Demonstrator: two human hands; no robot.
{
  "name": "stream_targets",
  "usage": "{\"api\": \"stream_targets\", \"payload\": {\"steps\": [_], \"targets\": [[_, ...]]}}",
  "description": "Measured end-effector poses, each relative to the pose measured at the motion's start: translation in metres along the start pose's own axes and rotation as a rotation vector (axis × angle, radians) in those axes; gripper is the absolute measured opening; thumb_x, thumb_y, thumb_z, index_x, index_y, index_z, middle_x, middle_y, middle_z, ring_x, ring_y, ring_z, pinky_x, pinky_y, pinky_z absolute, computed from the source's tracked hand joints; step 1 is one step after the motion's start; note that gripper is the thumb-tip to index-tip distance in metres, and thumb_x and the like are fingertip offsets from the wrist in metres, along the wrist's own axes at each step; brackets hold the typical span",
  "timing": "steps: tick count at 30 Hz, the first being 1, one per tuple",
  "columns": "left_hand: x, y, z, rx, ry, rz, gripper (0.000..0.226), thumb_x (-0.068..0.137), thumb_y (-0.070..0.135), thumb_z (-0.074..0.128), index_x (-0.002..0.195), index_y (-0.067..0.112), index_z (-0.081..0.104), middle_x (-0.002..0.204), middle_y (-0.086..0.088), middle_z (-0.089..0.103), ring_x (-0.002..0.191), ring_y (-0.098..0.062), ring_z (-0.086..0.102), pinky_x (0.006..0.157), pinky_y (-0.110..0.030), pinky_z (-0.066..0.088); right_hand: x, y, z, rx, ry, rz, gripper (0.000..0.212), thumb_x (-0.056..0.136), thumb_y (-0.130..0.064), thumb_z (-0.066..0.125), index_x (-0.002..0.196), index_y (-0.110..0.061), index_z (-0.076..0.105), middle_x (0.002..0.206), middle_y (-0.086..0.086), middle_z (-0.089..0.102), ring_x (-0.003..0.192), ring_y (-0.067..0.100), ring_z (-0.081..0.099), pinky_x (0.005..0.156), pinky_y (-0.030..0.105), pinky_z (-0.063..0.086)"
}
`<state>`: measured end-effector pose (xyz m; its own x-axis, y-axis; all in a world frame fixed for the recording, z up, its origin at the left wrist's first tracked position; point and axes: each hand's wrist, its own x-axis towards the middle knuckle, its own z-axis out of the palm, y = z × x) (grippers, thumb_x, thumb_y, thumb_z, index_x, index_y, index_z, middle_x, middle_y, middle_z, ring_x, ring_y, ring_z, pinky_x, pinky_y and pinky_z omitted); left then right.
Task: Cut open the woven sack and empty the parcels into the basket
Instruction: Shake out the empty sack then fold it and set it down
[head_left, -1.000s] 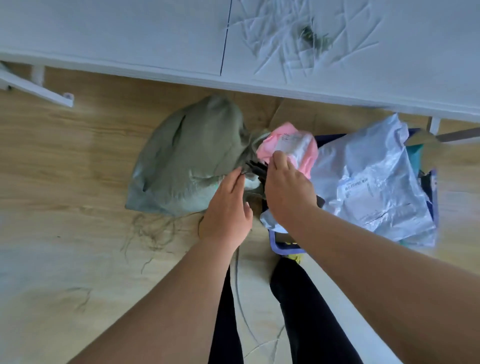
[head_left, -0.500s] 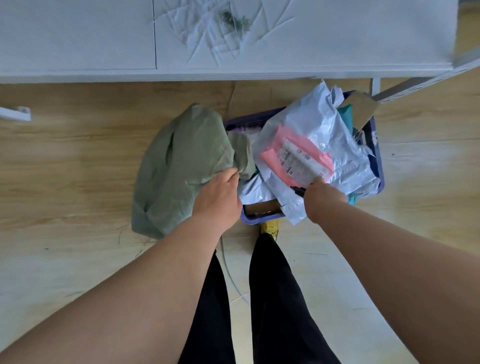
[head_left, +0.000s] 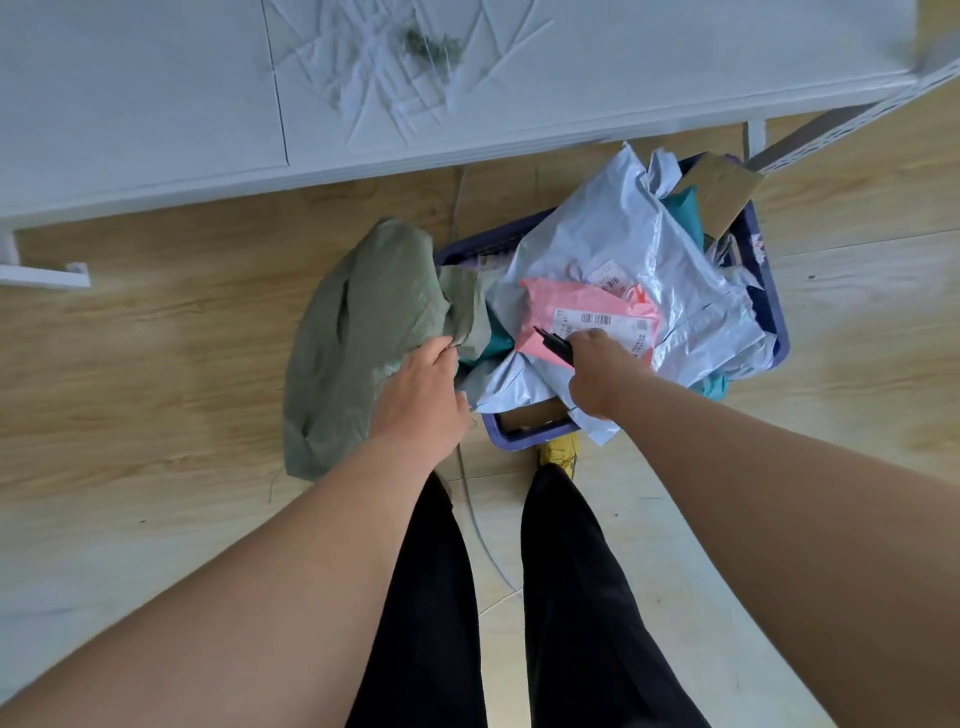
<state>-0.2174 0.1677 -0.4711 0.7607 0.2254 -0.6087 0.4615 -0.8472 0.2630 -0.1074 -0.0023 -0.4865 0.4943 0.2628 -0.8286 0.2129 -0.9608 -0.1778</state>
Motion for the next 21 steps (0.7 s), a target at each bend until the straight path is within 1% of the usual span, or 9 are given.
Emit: {"api": "stream_targets", "payload": {"steps": [2, 5, 8, 11, 12, 14, 16, 18, 21], "targets": [[-0.005, 0.0, -0.01, -0.025, 0.009, -0.048, 0.055, 0.094, 0.021, 0.053, 0.146, 0.013, 0.035, 0.151, 0.01, 0.027, 0.133, -0.015, 0.038, 0.102, -0.029, 0.036, -0.008, -0.007, -0.003, 0.075, 0.017, -0.039, 0.038, 0.085, -0.001, 0.044, 0.122, -0.007, 0.046, 0.123, 0.013, 0.047, 0.109, 0.032, 0.051, 0.09, 0.046, 0.046], [-0.019, -0.003, -0.033, -0.058, 0.035, -0.123, 0.055, 0.095, 0.022, 0.052, 0.146, 0.013, 0.035, 0.152, 0.01, 0.026, 0.133, -0.014, 0.038, 0.101, -0.032, 0.04, -0.022, -0.027, -0.02, 0.19, 0.093, -0.115, 0.03, 0.085, -0.002, 0.046, 0.114, -0.011, 0.052, 0.108, 0.011, 0.058, 0.09, 0.026, 0.054, 0.075, 0.035, 0.046], [-0.04, -0.008, -0.06, -0.105, 0.109, -0.233, 0.055, 0.096, 0.023, 0.049, 0.147, 0.013, 0.033, 0.155, 0.009, 0.023, 0.135, -0.015, 0.038, 0.103, -0.034, 0.04, -0.042, -0.055, -0.042, 0.266, 0.148, -0.243, 0.024, 0.086, -0.006, 0.052, 0.106, -0.015, 0.061, 0.102, 0.008, 0.065, 0.092, 0.027, 0.061, 0.075, 0.031, 0.047], [-0.069, -0.016, -0.084, -0.173, 0.224, -0.361, 0.054, 0.096, 0.022, 0.046, 0.147, 0.011, 0.033, 0.156, 0.007, 0.024, 0.134, -0.018, 0.04, 0.101, -0.034, 0.042, -0.068, -0.085, -0.067, 0.272, 0.166, -0.373, 0.027, 0.084, -0.01, 0.055, 0.107, -0.018, 0.065, 0.1, 0.004, 0.067, 0.092, 0.024, 0.061, 0.077, 0.03, 0.048], [-0.08, -0.018, -0.089, -0.207, 0.259, -0.404, 0.054, 0.096, 0.021, 0.046, 0.147, 0.01, 0.034, 0.155, 0.006, 0.024, 0.133, -0.019, 0.041, 0.102, -0.035, 0.043, -0.078, -0.093, -0.074, 0.269, 0.162, -0.413, 0.027, 0.083, -0.011, 0.056, 0.107, -0.02, 0.065, 0.096, 0.0, 0.067, 0.088, 0.022, 0.06, 0.075, 0.028, 0.047], [-0.104, -0.022, -0.094, -0.285, 0.345, -0.495, 0.052, 0.095, 0.019, 0.045, 0.145, 0.009, 0.037, 0.154, 0.005, 0.027, 0.132, -0.021, 0.041, 0.104, -0.038, 0.042, -0.096, -0.106, -0.086, 0.269, 0.162, -0.478, 0.022, 0.082, -0.012, 0.058, 0.099, -0.025, 0.063, 0.082, -0.009, 0.062, 0.076, 0.015, 0.056, 0.063, 0.021, 0.041], [-0.126, -0.024, -0.095, -0.361, 0.461, -0.574, 0.05, 0.094, 0.017, 0.045, 0.143, 0.01, 0.041, 0.151, 0.002, 0.033, 0.131, -0.02, 0.042, 0.104, -0.035, 0.041, -0.114, -0.118, -0.092, 0.273, 0.178, -0.515, 0.02, 0.082, -0.014, 0.059, 0.095, -0.03, 0.062, 0.075, -0.015, 0.058, 0.068, 0.008, 0.052, 0.054, 0.015, 0.033], [-0.149, -0.024, -0.097, -0.424, 0.586, -0.608, 0.046, 0.093, 0.015, 0.045, 0.139, 0.009, 0.047, 0.147, 0.001, 0.038, 0.128, -0.018, 0.044, 0.1, -0.027, 0.038, -0.131, -0.128, -0.088, 0.298, 0.177, -0.554, 0.022, 0.083, -0.016, 0.059, 0.1, -0.029, 0.066, 0.084, -0.01, 0.064, 0.074, 0.011, 0.057, 0.059, 0.017, 0.038], [-0.186, -0.025, -0.108, -0.464, 0.759, -0.585, 0.039, 0.093, 0.012, 0.047, 0.132, 0.009, 0.055, 0.139, 0.0, 0.046, 0.123, -0.016, 0.048, 0.092, -0.018, 0.033, -0.161, -0.141, -0.071, 0.359, 0.162, -0.597, 0.024, 0.082, -0.015, 0.062, 0.103, -0.024, 0.068, 0.095, -0.001, 0.071, 0.083, 0.02, 0.065, 0.071, 0.028, 0.05]]}}
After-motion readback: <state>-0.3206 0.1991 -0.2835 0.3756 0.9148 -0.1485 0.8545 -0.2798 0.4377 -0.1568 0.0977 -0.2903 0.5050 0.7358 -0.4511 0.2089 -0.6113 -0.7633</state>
